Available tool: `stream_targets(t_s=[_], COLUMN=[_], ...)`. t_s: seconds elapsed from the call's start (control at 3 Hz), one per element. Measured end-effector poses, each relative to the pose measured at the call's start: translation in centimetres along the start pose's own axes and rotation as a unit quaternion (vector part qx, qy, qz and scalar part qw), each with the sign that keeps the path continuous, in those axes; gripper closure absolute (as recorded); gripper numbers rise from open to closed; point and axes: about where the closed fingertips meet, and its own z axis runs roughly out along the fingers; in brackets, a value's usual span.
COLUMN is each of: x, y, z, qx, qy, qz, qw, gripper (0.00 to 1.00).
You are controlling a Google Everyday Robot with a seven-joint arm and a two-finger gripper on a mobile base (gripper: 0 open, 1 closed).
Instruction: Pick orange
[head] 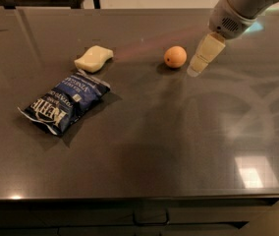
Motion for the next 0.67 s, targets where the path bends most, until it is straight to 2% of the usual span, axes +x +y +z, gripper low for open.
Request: stream_targets(t_s=[0.67], x=[-1.0], y=[-4.7], z=[5.0], qx=[0.017], qy=[0.004], qz=[0.043], qw=[0.9989], gripper=[0.0])
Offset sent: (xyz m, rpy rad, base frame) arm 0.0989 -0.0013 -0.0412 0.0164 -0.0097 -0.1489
